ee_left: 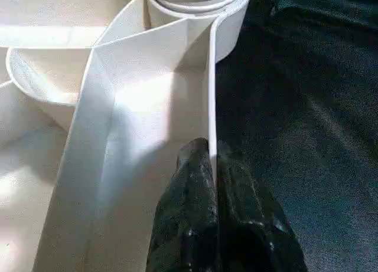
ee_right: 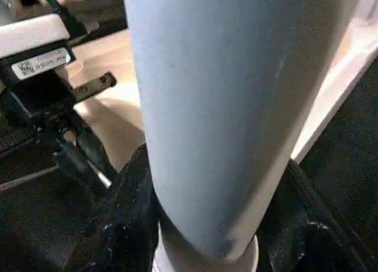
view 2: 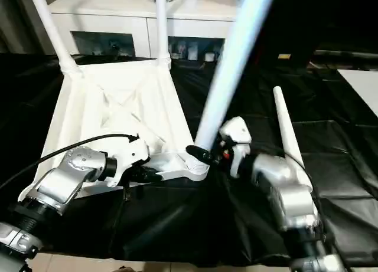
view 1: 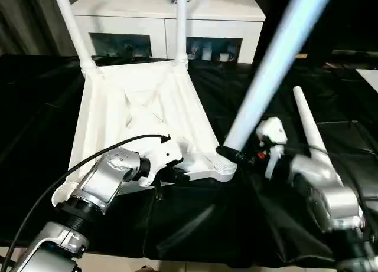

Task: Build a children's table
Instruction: Insert table leg to table base, then rotate leg to tighten

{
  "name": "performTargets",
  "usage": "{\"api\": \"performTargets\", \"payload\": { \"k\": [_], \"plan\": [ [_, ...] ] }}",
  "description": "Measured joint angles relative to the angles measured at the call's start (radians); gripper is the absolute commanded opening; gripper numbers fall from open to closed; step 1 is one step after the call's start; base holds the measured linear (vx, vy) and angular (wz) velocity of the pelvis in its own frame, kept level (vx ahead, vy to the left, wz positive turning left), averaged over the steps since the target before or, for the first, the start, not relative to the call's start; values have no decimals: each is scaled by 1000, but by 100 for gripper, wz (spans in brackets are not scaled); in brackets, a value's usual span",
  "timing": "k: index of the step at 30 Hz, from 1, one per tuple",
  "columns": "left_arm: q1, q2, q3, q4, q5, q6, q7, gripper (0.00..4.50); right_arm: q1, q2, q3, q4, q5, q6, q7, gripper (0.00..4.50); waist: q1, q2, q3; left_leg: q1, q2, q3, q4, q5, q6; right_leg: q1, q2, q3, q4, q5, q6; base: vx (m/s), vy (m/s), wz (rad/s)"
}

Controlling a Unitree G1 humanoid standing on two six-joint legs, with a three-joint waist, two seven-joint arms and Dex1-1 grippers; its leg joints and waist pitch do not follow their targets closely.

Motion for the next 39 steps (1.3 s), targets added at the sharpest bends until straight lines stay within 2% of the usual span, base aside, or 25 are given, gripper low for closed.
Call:
{"api": "performTargets", "payload": {
  "k": [3,11,14,16,19,22,26,30,36,39],
  "plan": [
    [0,4,-2,0,1,0,0,0,-18,-3,9,20,-1,8,11,184,0,-6,-2,1,0,0,-1,0,0,0,0,0,0,0,0,0,0,0],
    [0,12,-2,8,0,1,5,0,-26,16,18,39,-15,-2,-10,184,-3,-14,-5,4,0,0,-3,0,0,0,0,0,0,0,0,0,0,0],
    [-3,6,17,35,1,15,62,0,-68,89,13,111,-40,-25,-125,184,-17,-17,-6,13,0,-1,-6,0,-1,0,-1,0,0,-1,2,0,0,0],
    [-13,-28,35,50,9,55,132,0,-104,139,8,169,-61,-37,-239,184,-27,-18,-5,15,-1,-4,-6,-1,-2,-1,-2,-1,-1,-1,2,-39,13,-21],
    [-20,-78,47,43,23,118,218,0,-150,187,-5,231,-79,-41,-360,184,-30,-17,-6,16,-1,-7,-12,-1,-3,-2,-2,-3,-14,-1,2,-21,16,-14],
    [-20,-152,64,11,42,217,322,0,-212,249,-31,318,-96,-46,-510,184,-41,-17,-6,16,-2,-7,-13,-1,-3,-3,-3,-2,-23,0,1,0,0,0],
    [-28,-248,82,-9,55,314,451,0,-289,309,-67,435,-113,-72,-661,184,-51,-24,-10,17,-7,-6,-14,-1,-2,-3,-7,0,-30,16,-14,0,0,0],
    [-88,-358,90,68,75,337,570,0,-368,343,-118,551,-117,-106,-817,184,-50,-33,-9,13,-12,-2,-17,-2,-1,-9,-15,-1,-30,28,-7,0,0,0],
    [-101,-383,97,85,76,336,615,0,-403,358,-129,605,-120,-132,-874,184,-37,-35,-10,10,-9,-1,-21,-1,-1,-15,-15,-3,-29,29,-2,0,0,0],
    [-101,-378,104,85,76,339,617,0,-426,368,-130,652,-123,-160,-873,184,-40,-35,-10,11,-9,-1,-21,-1,-1,-15,-15,-3,-29,29,-2,0,0,0]
  ]
}}
